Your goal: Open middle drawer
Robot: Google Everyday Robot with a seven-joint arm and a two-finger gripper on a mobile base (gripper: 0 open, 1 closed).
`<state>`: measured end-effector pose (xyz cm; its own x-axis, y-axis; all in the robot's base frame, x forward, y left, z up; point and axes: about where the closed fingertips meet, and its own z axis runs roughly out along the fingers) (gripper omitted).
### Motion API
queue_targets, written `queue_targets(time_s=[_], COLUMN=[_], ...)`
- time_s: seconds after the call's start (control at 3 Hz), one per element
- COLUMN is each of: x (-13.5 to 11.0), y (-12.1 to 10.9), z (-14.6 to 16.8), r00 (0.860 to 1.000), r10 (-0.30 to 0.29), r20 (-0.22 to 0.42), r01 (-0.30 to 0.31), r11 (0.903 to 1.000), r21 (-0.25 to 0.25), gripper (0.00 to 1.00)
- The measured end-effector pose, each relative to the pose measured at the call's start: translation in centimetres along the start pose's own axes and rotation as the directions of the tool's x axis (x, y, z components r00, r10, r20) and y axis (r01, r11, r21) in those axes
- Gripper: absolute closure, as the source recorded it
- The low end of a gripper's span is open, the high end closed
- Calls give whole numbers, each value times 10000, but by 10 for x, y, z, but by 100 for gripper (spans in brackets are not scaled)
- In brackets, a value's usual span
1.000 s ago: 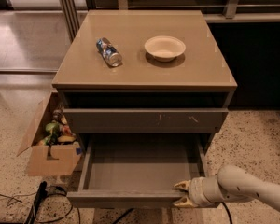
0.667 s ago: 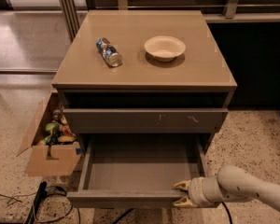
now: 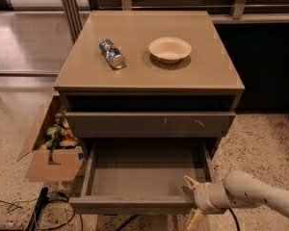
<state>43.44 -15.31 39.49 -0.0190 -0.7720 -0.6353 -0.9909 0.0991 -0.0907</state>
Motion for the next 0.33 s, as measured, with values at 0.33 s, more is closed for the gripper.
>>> queue_targets(time_s=[0.33], x=[0], y=[0], z=[0], r00=[10000], r10=[0], r20=[0], r01=[0], r11=[10000], r21=[-1], gripper=[0])
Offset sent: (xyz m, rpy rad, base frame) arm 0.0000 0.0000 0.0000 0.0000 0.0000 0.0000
